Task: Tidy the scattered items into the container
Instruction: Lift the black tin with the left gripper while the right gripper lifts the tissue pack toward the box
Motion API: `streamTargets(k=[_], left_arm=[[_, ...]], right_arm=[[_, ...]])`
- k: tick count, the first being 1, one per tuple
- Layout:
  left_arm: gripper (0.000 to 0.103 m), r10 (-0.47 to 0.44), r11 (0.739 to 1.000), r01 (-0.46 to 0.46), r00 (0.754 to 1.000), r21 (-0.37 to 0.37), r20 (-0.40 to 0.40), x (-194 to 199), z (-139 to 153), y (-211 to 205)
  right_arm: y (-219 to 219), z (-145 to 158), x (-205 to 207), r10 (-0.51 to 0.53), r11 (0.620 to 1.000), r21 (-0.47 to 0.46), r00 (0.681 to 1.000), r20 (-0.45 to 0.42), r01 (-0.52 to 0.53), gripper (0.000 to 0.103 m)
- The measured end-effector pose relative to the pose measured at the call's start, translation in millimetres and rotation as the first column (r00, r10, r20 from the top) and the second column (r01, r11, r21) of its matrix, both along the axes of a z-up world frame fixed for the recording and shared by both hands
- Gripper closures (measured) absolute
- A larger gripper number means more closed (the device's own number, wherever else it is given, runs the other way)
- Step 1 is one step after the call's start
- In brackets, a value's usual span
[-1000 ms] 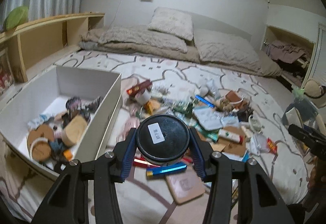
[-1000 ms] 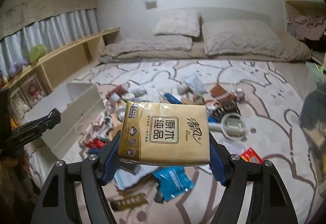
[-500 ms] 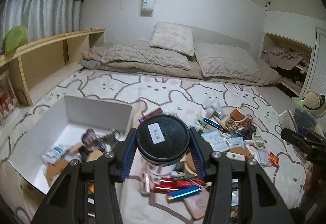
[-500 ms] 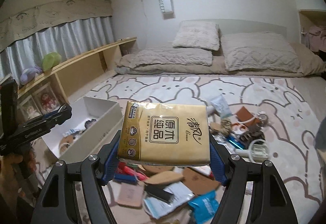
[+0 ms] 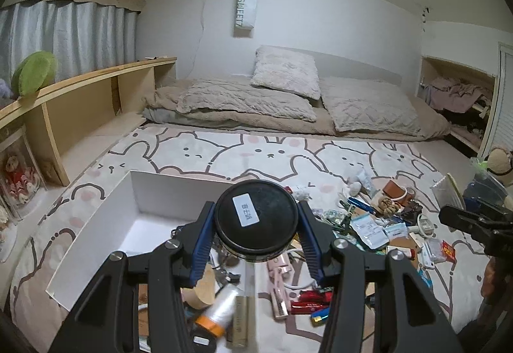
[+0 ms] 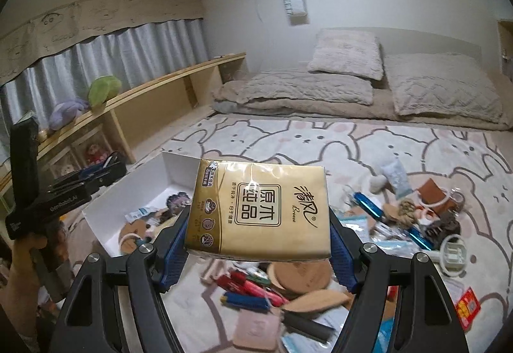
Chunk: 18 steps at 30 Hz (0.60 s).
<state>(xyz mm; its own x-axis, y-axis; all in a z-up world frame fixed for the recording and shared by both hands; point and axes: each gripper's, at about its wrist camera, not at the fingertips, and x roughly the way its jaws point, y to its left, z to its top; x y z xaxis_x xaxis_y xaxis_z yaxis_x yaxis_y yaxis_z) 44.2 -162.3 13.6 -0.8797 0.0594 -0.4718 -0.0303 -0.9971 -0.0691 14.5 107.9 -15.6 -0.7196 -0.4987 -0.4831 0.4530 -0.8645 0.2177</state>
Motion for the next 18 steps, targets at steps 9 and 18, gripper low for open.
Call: streamTargets(k=[9,18], left_arm=[[0.053,0.04,0.999,-0.039,0.999,0.036,-0.024,-2.3,7.7,-45.2],[0.053,0.081,0.995,-0.078,0.995,0.057,-0.059,-0.7,18.0,-89.1]], right_arm=[[-46.3,12.9,-12.5,0.046,0.998,-0.032,0.998,-0.044,-0.048,0.028],[-101.6,19.9,-22.4,0.146,0.989,-0.013,0.988,-0.04,-0.147,0.028]])
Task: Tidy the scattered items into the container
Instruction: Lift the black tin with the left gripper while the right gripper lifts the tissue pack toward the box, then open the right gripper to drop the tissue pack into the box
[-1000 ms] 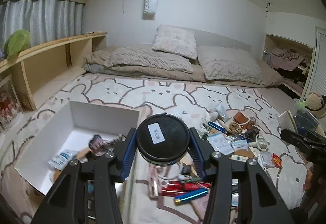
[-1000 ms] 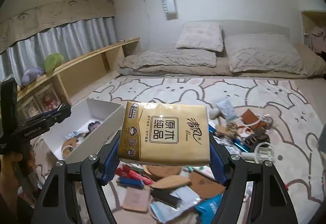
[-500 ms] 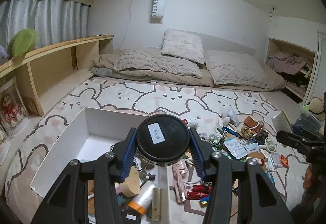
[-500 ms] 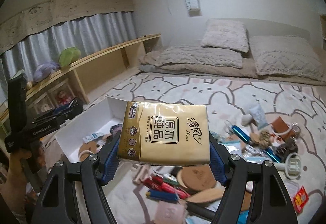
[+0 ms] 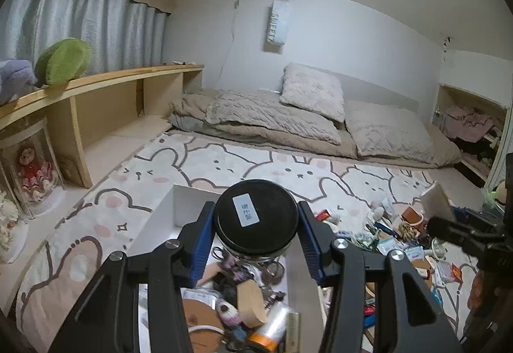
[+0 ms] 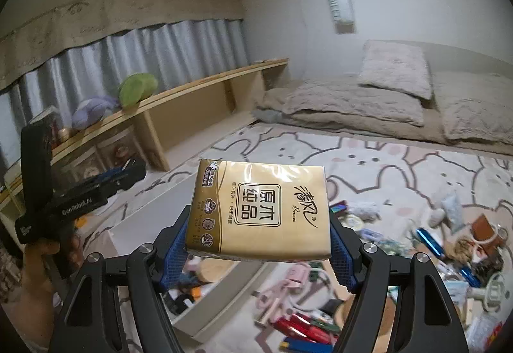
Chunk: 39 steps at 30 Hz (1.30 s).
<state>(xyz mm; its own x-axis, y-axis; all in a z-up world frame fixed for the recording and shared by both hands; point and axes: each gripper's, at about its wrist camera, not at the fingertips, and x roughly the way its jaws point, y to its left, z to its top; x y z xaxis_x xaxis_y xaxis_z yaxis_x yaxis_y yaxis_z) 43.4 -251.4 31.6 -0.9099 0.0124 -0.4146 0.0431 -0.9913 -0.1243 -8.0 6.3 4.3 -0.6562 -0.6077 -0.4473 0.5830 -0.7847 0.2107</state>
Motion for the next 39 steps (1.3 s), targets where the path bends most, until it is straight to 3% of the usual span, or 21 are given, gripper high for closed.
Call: streamTargets(k=[9,17,26,39], left_arm=[[0.053,0.041,0.999,-0.041,0.999,0.021,-0.007,-1.7,0.4,-39.3],[0.053,0.075,0.995,-0.075,0.997,0.063,0.006,-5.9,-9.8,-67.6],[0.053,0.097,0.992,-0.096,0.995,0.077,-0.019,0.2,-16.3,-93.8],[0.053,0.115,0.984,-0.102,0.99,0.148,-0.085,16.9,-8.3,-129.3]], right_arm=[[-55.1,-7.3,-16.4,0.077,0.994,0.073,0.996,0.054,-0.081,0.028],[-112.0,-20.8,-40.6,0.136,0.982,0.102,0.974,0.179,-0.156,0.028],[-187.6,-48.7,-72.0,0.175,0.97,0.101,0.919,0.354,-0.223,0.028],[-272.8,-119.8,-125.7,0.091,0.933,0.239,0.817,0.57,-0.271,0.028]])
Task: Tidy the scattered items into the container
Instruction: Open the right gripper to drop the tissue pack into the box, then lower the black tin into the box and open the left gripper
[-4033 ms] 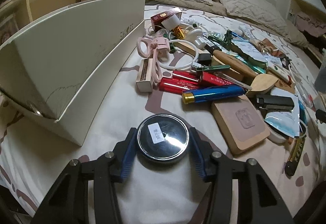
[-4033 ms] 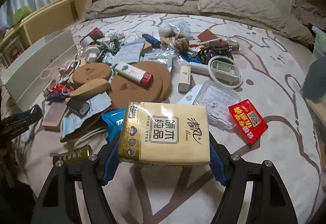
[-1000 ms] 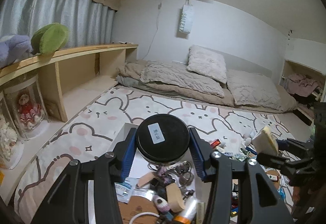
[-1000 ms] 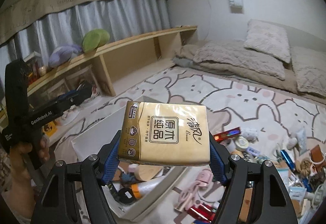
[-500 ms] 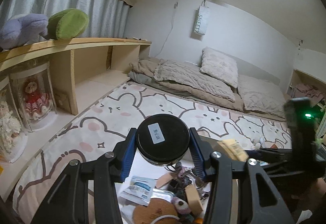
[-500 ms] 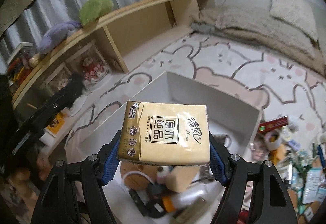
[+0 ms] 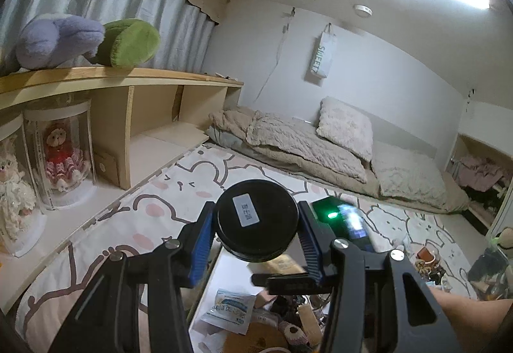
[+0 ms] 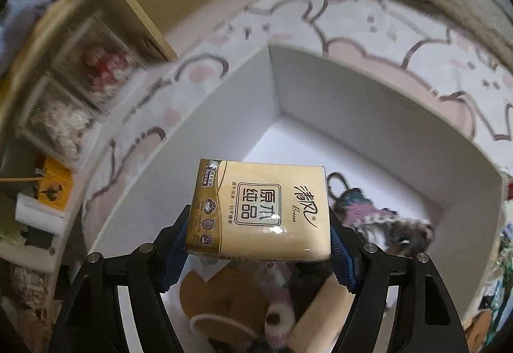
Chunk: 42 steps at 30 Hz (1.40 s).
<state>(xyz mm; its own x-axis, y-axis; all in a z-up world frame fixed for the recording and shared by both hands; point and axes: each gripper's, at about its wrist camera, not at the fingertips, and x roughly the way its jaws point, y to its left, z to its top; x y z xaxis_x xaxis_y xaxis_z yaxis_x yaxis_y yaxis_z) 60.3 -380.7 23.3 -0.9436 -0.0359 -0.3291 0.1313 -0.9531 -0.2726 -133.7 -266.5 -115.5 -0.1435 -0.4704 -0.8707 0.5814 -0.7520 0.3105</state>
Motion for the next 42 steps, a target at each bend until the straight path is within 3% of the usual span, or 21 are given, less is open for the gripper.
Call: streamTargets(k=[4,6,8,9,16,23,27,33,39,42], left_arm=[[0.053,-0.002,0.999,0.002,1.0,0.032,0.006,-1.3,-4.0,-9.0],[0.053,-0.003,0.999,0.002,1.0,0.042,0.012,-2.8,-6.8,-11.6],[0.053,-0.005,0.999,0.004,1.0,0.048,0.019,-4.8,-9.8,-12.8],[0.053,-0.005,0.999,0.004,1.0,0.048,0.024,-5.9,-11.2,-12.8],[0.053,-0.016,0.999,0.013,0.998,0.043,0.069,-16.6,-22.3,-6.7],[0.053,-0.029,0.999,0.027,0.991,0.018,0.129,-30.1,-32.7,7.1],[0.053,-0.042,0.999,0.041,0.987,0.01,0.154,-36.5,-37.3,16.7],[0.053,-0.056,0.998,0.061,0.978,-0.015,0.199,-47.7,-49.6,34.6],[0.053,-0.11,0.994,0.11,0.954,0.014,0.278,-66.7,-61.6,45.8],[0.053,-0.109,0.992,0.123,0.94,-0.023,0.322,-77.0,-61.2,52.5]], right_arm=[[-21.0,-15.9,-10.0,0.022,0.998,0.067,0.999,-0.027,-0.02,0.028],[-27.8,-18.2,-13.3,0.051,0.997,0.057,0.997,-0.058,-0.048,0.025],[-30.2,-18.8,-13.9,0.046,0.997,0.071,0.992,-0.115,-0.038,0.004],[-30.3,-19.0,-13.7,0.041,0.996,0.081,0.99,-0.133,-0.031,0.0],[-14.1,-2.5,-9.9,0.019,0.998,0.065,0.995,-0.1,-0.012,0.0],[12.7,31.8,32.1,0.122,0.993,0.025,0.987,-0.106,-0.12,0.0],[44.6,45.6,66.0,0.19,0.981,0.0,0.97,-0.154,-0.192,0.0],[99.7,50.2,99.4,0.179,0.973,-0.112,0.969,-0.172,-0.2,0.0],[143.4,48.0,124.1,0.12,0.971,-0.169,0.953,-0.276,-0.171,0.0],[162.9,48.8,134.4,0.097,0.963,-0.21,0.941,-0.323,-0.171,0.0]])
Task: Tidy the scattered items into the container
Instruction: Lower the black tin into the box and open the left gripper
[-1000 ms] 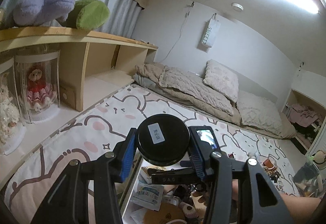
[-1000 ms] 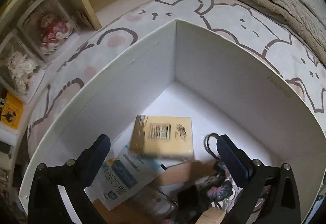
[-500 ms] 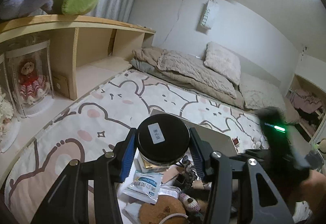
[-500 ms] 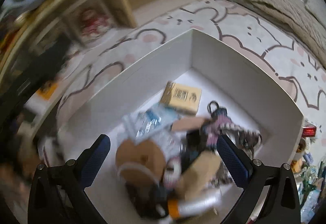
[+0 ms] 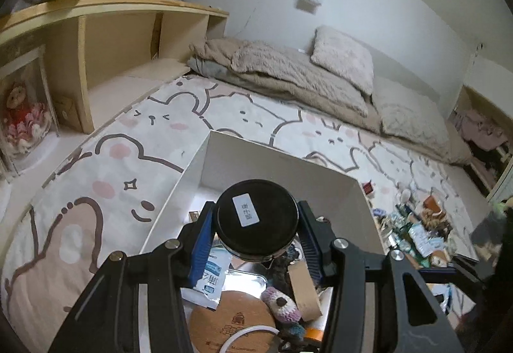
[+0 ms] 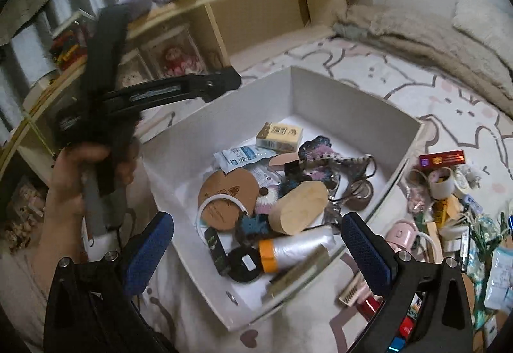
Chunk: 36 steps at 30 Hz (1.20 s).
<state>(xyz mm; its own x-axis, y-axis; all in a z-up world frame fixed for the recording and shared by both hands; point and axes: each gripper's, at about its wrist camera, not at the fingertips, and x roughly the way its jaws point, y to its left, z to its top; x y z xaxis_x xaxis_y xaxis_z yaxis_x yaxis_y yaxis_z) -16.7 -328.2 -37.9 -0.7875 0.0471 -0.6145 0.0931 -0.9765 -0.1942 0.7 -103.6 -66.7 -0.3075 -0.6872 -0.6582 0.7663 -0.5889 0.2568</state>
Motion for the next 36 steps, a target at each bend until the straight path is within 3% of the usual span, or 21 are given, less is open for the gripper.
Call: streamTargets(k=[8,14,18,23,24,25,27,30,36], left_arm=[[0.053,-0.056,0.996,0.07,0.978,-0.064,0.2,-49.0,-12.1,19.3],[0.053,-0.067,0.988,0.105,0.953,-0.113,0.297,-86.8,-15.5,36.5],[0.053,-0.062,0.993,0.094,0.936,-0.076,0.345,-109.6,-20.2,38.0],[0.053,-0.027,0.998,0.043,0.939,-0.037,0.344,-124.8,-25.0,38.3],[0.049,-0.016,0.999,0.026,0.942,-0.025,0.335,-126.2,-25.0,36.6],[0.025,0.003,1.0,0.001,0.947,-0.012,0.323,-127.1,-24.6,33.8],[0.002,0.057,0.998,-0.06,0.954,0.002,0.293,-126.2,-23.0,27.3],[0.002,0.065,0.997,-0.072,0.958,0.015,0.279,-121.8,-21.5,22.9],[0.002,0.048,0.995,-0.024,0.963,-0.092,0.267,-99.5,-19.5,36.2]], right_arm=[[37.5,-0.9,20.8,-0.035,0.997,-0.075,0.998,-0.049,0.032,0.0],[55.0,-5.5,34.8,-0.027,0.996,-0.084,0.996,-0.082,0.02,0.0],[64.2,-7.9,40.7,-0.019,0.995,-0.099,0.996,-0.089,0.01,0.0],[75.2,-11.0,40.9,-0.031,0.992,-0.127,0.996,-0.083,0.02,0.0],[76.8,-11.7,40.5,-0.034,0.991,-0.13,0.996,-0.08,0.024,0.0],[78.1,-12.5,39.9,-0.038,0.991,-0.132,0.996,-0.077,0.027,0.0],[79.8,-13.6,38.6,-0.044,0.99,-0.136,0.997,-0.07,0.034,0.0],[82.5,-14.6,38.4,-0.055,0.988,-0.146,0.997,-0.061,0.045,0.0],[85.6,-14.0,39.3,-0.084,0.986,-0.148,0.995,-0.058,0.075,0.0]])
